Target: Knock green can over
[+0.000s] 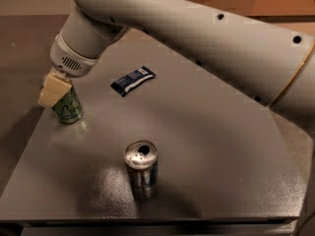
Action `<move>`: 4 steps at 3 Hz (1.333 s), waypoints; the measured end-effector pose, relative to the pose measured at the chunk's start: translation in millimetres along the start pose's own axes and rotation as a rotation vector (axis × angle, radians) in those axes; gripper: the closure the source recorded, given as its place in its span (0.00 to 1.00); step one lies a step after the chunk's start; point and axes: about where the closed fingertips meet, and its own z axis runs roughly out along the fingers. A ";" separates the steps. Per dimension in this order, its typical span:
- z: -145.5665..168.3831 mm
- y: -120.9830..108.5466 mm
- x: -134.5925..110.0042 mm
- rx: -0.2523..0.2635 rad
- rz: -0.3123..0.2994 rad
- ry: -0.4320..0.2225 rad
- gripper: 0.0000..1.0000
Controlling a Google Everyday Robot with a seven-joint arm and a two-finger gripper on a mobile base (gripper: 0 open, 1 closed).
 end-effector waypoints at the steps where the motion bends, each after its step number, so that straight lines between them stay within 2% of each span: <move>1: -6.8 -3.4 0.0 0.006 0.001 -0.017 0.64; 2: -28.5 -10.6 -0.3 0.029 -0.011 -0.033 0.87; 3: -57.7 -23.5 3.5 0.063 -0.040 0.014 1.00; 4: -79.9 -36.5 26.7 0.082 -0.060 0.129 1.00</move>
Offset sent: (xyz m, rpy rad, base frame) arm 0.0211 -0.0416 0.0445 0.0562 -0.0613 -0.0239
